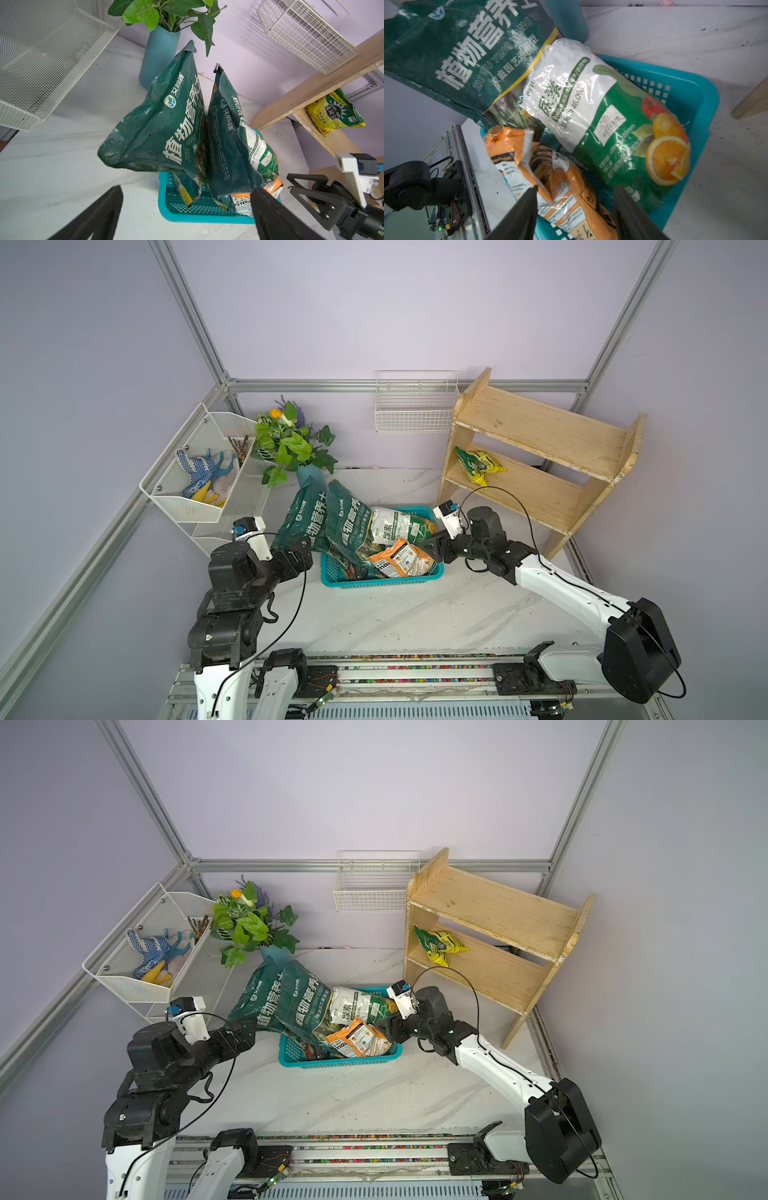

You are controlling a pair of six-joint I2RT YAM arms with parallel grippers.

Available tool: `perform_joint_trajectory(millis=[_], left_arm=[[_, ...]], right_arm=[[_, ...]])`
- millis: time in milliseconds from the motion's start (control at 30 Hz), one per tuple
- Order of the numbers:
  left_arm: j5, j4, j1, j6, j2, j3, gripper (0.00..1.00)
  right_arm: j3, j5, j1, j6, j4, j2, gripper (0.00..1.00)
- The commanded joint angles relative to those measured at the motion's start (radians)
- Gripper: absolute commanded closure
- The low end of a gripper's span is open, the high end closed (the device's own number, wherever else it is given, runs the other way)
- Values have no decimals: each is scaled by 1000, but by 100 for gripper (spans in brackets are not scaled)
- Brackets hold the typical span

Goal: Take down the fertilizer bag from the shelf
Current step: Adjust the fertilizer bag in the storage box.

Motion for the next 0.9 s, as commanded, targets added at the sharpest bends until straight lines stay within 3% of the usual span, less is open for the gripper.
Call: perform_joint_trajectory(millis=[0,200,367,500,533,667,733,867], left_arm=[[10,21,5,-4,-7,-47,0],[7,21,6,-5,-6,-45,0],[10,22,5,-4,-7,-46,0],[10,21,6,-4,-7,-45,0],[9,22,6,-4,-6,-46,0],[10,22,6,-4,-6,-46,0],[10,22,6,-4,-6,-45,0],[8,22,6,-5,-7,-45,0]], right_arm=[[-15,-17,40,-39,78,-51,25],[19,11,90,-39,85,-17,16],[83,1,104,-53,64,98,18],[141,-41,140,-60,60,181,25],[155,-43,152,-63,59,196,31],[180,-61,187,-47,84,214,81],[177,-56,203,-19,131,200,97],[141,-56,222,54,258,149,100]])
